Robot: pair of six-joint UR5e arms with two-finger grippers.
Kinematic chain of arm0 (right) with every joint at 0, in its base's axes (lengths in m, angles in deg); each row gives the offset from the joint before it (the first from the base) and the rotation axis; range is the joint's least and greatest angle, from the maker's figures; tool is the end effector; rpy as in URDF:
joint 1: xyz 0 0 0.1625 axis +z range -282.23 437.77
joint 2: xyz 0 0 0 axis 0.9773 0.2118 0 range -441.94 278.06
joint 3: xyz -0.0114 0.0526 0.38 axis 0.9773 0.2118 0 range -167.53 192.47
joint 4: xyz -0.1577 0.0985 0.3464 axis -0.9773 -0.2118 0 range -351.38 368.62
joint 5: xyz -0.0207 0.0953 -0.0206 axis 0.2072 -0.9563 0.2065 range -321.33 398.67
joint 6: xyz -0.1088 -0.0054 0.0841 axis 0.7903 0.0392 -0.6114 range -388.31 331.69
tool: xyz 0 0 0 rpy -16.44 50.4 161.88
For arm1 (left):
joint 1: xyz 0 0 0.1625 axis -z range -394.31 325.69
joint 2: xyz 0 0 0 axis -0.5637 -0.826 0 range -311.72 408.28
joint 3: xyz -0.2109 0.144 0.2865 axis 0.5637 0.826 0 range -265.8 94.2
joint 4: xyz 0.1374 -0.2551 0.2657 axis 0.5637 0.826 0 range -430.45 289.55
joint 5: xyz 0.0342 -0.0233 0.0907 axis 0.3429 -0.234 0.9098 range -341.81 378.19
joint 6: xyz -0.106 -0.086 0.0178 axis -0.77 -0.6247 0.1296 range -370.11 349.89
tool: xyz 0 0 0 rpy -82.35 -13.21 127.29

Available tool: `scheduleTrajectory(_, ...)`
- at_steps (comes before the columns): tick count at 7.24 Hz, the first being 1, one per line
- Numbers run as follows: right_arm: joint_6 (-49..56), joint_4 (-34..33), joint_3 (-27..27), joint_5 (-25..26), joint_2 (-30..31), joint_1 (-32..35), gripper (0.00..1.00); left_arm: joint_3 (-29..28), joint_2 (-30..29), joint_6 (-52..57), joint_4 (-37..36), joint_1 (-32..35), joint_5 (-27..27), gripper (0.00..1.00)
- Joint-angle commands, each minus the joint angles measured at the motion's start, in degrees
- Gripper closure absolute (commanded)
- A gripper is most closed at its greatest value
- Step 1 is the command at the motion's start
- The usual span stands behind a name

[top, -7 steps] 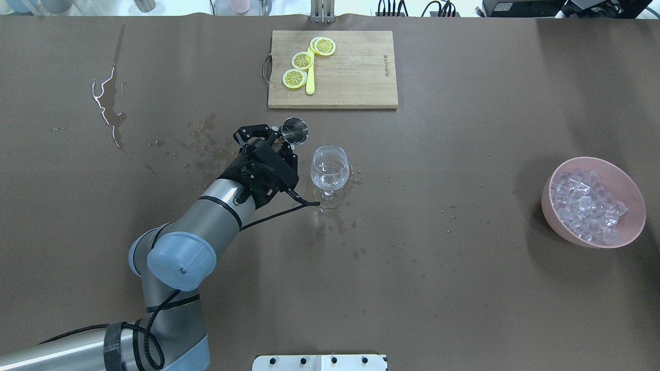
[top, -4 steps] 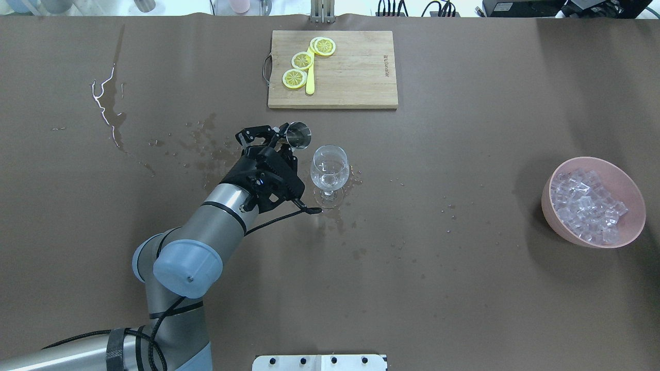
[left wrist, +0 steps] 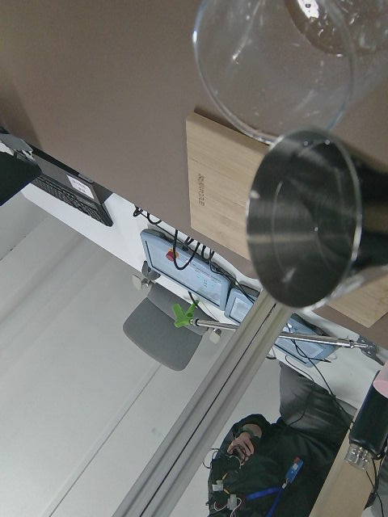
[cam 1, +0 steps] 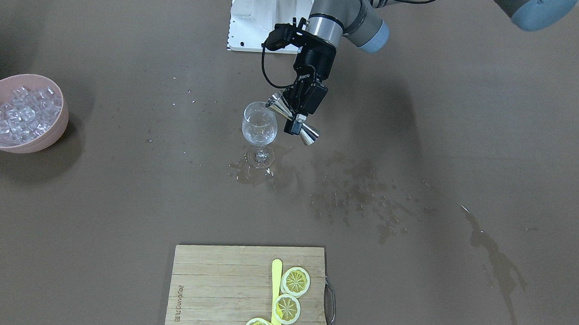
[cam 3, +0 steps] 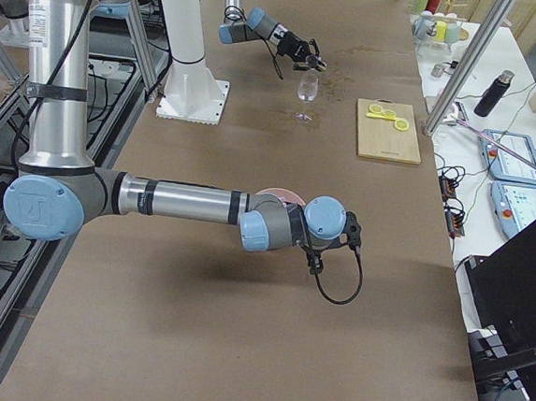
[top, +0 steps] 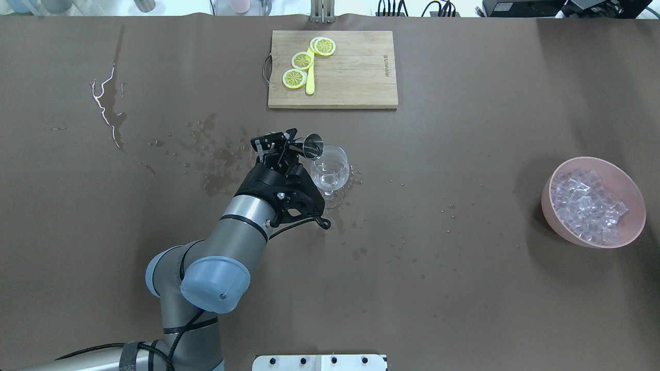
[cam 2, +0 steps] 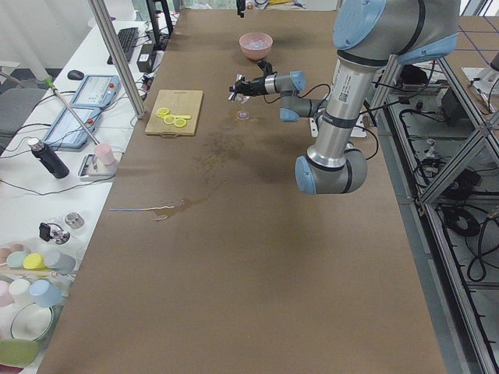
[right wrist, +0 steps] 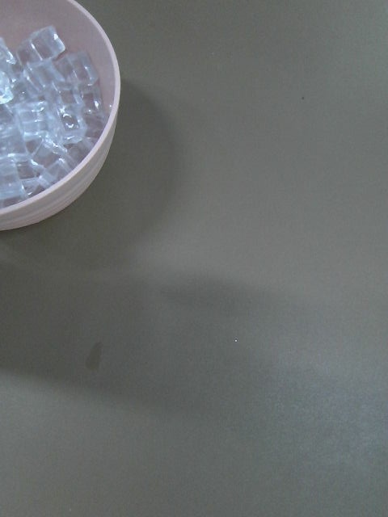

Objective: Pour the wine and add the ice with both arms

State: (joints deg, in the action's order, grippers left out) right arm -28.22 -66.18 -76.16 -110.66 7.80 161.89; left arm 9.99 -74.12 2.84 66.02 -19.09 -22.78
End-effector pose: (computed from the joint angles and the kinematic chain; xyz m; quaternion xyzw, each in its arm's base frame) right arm -0.0349 -0.4843 0.5973 0.0817 -0.4959 -0.1056 0.8580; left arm 0.5124 -0.3852 0.1670 0.6832 0.0516 0.2647 0.6786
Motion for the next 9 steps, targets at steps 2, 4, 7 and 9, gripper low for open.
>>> scheduleTrajectory(2, 0.0, 0.0, 0.13, 0.0, 0.0, 0.0, 0.0, 0.02, -1.43, 7.58, -3.4, -0.01, 3.16, 1.0)
scheduleTrajectory(4, 0.0, 0.0, 0.13, 0.0, -0.09, 0.0, 0.0, -0.25, -1.52, 9.54, -5.67, -0.19, 5.37, 1.0)
scheduleTrajectory(7, 0.0, 0.0, 0.57, -0.08, -0.09, 0.0, 0.0, -0.77, -3.28, 12.08, -10.25, -0.28, 7.65, 1.0)
scheduleTrajectory(9, 0.0, -0.09, 0.57, 0.0, -0.09, 0.0, 0.0, -3.22, -4.16, 15.62, -10.26, -0.62, 11.68, 1.0)
